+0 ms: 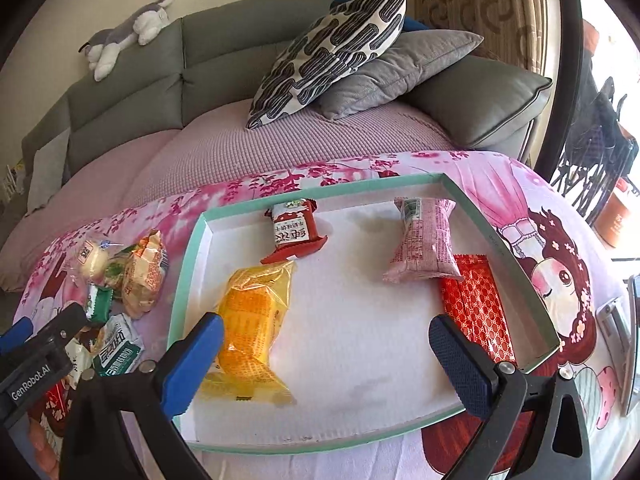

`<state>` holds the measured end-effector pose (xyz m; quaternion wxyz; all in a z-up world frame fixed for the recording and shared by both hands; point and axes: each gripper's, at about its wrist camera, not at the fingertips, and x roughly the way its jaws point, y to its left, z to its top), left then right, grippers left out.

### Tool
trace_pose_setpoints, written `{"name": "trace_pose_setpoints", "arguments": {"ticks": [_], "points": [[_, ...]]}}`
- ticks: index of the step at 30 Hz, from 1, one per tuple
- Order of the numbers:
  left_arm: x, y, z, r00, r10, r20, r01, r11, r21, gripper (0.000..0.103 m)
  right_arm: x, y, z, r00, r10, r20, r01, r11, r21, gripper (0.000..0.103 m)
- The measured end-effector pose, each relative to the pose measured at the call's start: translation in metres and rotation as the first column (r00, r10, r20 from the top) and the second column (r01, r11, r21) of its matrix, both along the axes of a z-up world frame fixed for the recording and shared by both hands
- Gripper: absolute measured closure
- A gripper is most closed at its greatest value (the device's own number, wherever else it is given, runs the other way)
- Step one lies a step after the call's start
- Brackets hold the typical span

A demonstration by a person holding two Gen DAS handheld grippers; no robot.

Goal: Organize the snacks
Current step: 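Withdraw both open tools from the tray toward the snack pile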

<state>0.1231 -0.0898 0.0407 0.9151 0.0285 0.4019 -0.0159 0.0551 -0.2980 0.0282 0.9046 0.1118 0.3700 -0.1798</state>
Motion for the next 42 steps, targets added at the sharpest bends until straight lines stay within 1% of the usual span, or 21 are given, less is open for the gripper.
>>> {"name": "trace_pose_setpoints", "arguments": {"ticks": [3, 10, 15, 18, 25, 29, 33, 38, 40, 42], "points": [[-0.003, 0.012, 0.0, 1.0, 0.014, -0.008, -0.014, 1.0, -0.008, 0.003, 0.004, 0.014, 0.004, 1.0, 0.014, 0.007, -0.014, 1.0, -0.019, 0.0], [-0.003, 0.032, -0.005, 0.999, 0.01, -0.032, -0.009, 1.0, 0.03, 0.003, 0.013, 0.052, 0.009, 0.997, 0.072, 0.016, -0.071, 0.996, -0.047, 0.0], [-0.008, 0.054, -0.004, 1.0, 0.021, -0.01, -0.021, 0.998, 0.067, 0.003, 0.015, 0.076, 0.009, 0.995, 0.102, 0.014, -0.101, 0.993, -0.056, 0.0], [-0.009, 0.072, -0.003, 0.999, 0.05, 0.0, -0.05, 0.996, 0.076, 0.003, 0.016, 0.087, 0.008, 0.992, 0.122, 0.005, -0.122, 0.991, -0.055, 0.0], [-0.01, 0.114, -0.002, 0.994, 0.107, 0.021, -0.108, 0.993, 0.045, 0.003, 0.024, 0.119, 0.001, 0.98, 0.2, -0.009, -0.2, 0.979, -0.036, 0.0], [-0.007, 0.129, -0.007, 0.992, 0.128, 0.009, -0.129, 0.992, 0.009, 0.003, 0.034, 0.138, -0.008, 0.965, 0.26, -0.034, -0.261, 0.965, -0.027, 0.0], [-0.005, 0.133, -0.012, 0.991, 0.131, 0.003, -0.131, 0.991, -0.028, 0.003, 0.042, 0.156, -0.016, 0.941, 0.332, -0.059, -0.335, 0.941, -0.042, 0.0], [0.002, 0.126, -0.024, 0.995, 0.089, -0.047, -0.091, 0.995, -0.049, 0.003, 0.056, 0.166, -0.031, 0.919, 0.381, -0.106, -0.388, 0.92, -0.052, 0.001], [0.002, 0.127, -0.026, 0.994, 0.097, -0.055, -0.1, 0.994, -0.043, 0.003, 0.061, 0.168, -0.035, 0.913, 0.39, -0.121, -0.398, 0.916, -0.051, 0.001], [0.003, 0.132, -0.026, 0.99, 0.127, -0.063, -0.129, 0.991, -0.038, 0.003, 0.066, 0.17, -0.039, 0.906, 0.403, -0.13, -0.412, 0.91, -0.049, 0.002]]}}
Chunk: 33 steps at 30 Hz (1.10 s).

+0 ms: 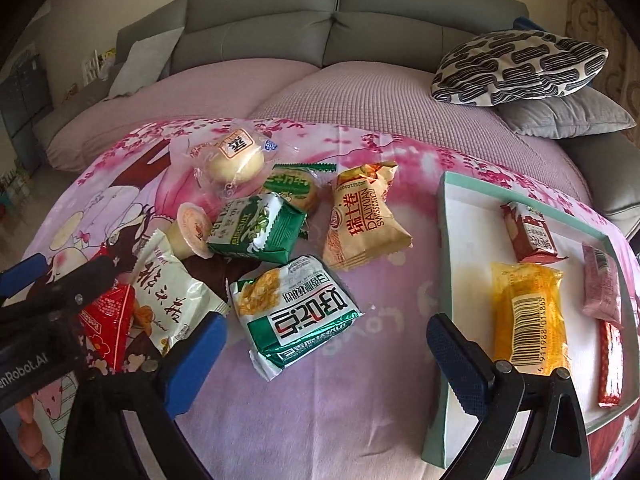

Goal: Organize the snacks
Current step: 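Withdraw both open tools from the tray toward the snack pile, then grasp the green-and-white snack bag with the right tool while the left tool grasps the red packet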

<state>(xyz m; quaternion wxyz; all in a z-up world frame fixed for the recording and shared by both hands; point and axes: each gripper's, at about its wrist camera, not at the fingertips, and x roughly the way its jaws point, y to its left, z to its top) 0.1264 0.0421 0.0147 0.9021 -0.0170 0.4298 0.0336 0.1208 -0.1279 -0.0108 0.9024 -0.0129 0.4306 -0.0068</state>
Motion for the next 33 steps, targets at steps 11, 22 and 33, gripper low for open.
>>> {"name": "trace_pose_setpoints", "arguments": {"ticks": [11, 22, 33], "points": [[0.01, 0.023, -0.017, 0.992, 0.096, -0.085, -0.096, 0.995, -0.004, 0.003, 0.019, 0.01, -0.018, 0.998, 0.046, -0.042, -0.047, 0.999, -0.026, 0.009], [0.017, 0.029, -0.042, 0.972, 0.123, -0.201, -0.142, 0.986, -0.084, 0.003, 0.023, 0.013, -0.024, 0.996, 0.077, -0.034, -0.077, 0.997, 0.002, 0.024], [0.011, 0.024, -0.04, 0.977, 0.083, -0.196, -0.117, 0.979, -0.169, 0.031, 0.012, 0.008, -0.021, 0.997, 0.074, -0.031, -0.073, 0.997, 0.022, 0.037]]}}
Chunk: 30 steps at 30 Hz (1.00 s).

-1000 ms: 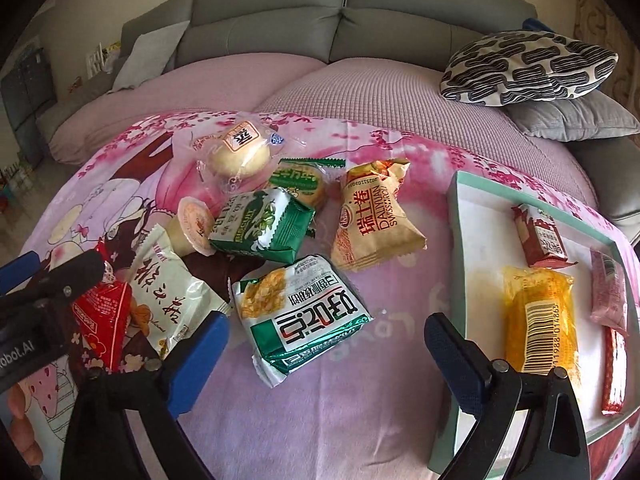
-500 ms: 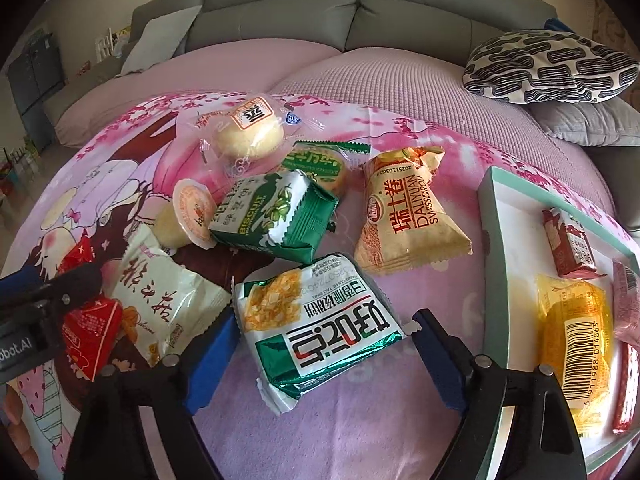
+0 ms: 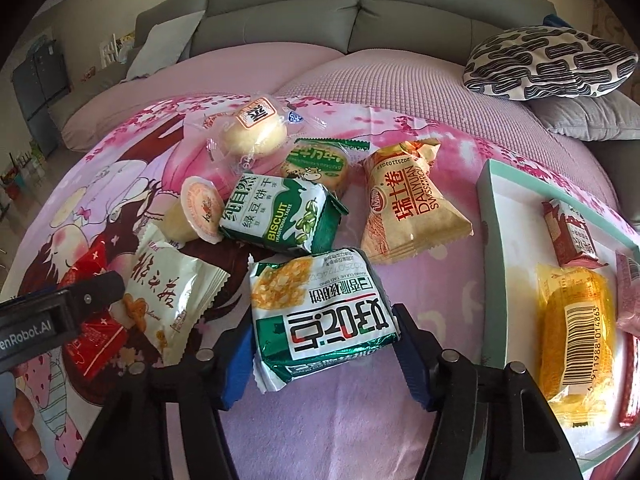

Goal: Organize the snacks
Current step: 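Grasp the green-and-white snack bag with the right tool while the left tool grasps the red packet, then carry the green bag with the right tool while the left tool carries the red packet to the tray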

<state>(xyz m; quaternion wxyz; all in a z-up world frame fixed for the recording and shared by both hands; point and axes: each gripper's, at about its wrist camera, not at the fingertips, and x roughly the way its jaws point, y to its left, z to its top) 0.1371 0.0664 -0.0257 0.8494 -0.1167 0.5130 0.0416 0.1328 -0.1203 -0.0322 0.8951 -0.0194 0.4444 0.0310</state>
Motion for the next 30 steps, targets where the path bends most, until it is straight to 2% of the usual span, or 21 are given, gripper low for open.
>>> {"name": "trace_pose_setpoints", "arguments": {"ticks": [3, 15, 30], "points": [[-0.001, -0.002, 0.002, 1.0, -0.008, 0.009, 0.008, 1.0, -0.008, 0.038, -0.004, -0.002, 0.001, 1.0, -0.006, 0.001, 0.006, 1.0, 0.008, 0.038], [-0.005, -0.002, 0.01, 0.999, -0.01, 0.034, 0.01, 1.0, 0.0, 0.039, -0.023, -0.013, 0.013, 0.999, -0.029, 0.028, 0.027, 0.998, 0.049, 0.041], [-0.01, -0.02, 0.039, 0.993, -0.035, 0.117, 0.033, 0.999, 0.023, 0.039, -0.048, -0.02, 0.044, 0.996, -0.024, 0.088, 0.018, 0.997, 0.07, 0.041]]}}
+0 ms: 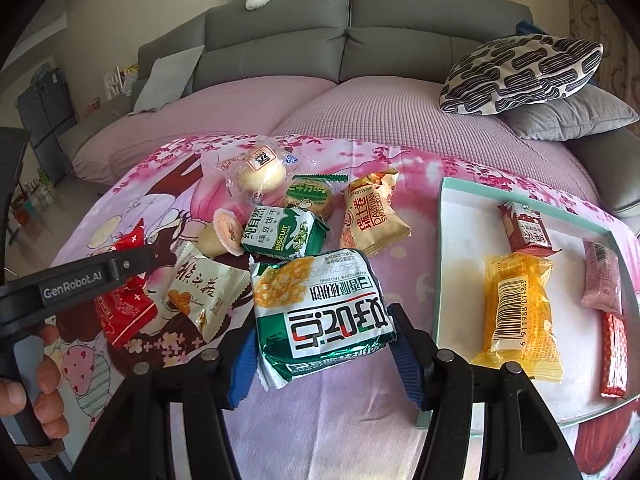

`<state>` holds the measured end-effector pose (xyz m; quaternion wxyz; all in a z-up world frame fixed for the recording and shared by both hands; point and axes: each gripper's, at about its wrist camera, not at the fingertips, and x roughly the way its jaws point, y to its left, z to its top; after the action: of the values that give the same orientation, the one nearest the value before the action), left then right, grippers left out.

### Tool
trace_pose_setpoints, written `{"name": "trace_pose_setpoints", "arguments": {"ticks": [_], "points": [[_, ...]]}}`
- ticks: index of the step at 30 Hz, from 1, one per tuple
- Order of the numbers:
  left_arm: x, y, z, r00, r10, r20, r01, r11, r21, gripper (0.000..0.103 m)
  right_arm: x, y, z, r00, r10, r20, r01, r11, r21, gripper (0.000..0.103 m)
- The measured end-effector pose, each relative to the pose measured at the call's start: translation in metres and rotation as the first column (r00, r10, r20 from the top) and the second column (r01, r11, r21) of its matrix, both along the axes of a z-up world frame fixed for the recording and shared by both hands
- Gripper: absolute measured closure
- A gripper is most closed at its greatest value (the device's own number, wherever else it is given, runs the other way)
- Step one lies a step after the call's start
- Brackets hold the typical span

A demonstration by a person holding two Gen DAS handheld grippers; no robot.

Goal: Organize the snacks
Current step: 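Carry the green bag with the right tool while the left tool carries the red packet to the tray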

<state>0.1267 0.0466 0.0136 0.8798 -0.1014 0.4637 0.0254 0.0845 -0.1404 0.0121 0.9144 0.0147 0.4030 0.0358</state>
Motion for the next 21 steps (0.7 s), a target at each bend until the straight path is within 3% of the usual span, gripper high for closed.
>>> {"name": "trace_pose_setpoints", "arguments": {"ticks": [10, 21], "points": [[0.0, -0.033, 0.011, 0.998, -0.062, 0.024, 0.06, 0.997, 0.055, 0.039, -0.004, -0.027, 0.009, 0.998, -0.046, 0.029, 0.045, 0.998, 0.045, 0.041], [0.003, -0.102, 0.027, 0.977, -0.204, 0.059, 0.197, 0.974, 0.115, 0.039, -0.018, -0.096, 0.03, 0.973, -0.211, 0.095, 0.207, 0.977, 0.055, 0.041]]}}
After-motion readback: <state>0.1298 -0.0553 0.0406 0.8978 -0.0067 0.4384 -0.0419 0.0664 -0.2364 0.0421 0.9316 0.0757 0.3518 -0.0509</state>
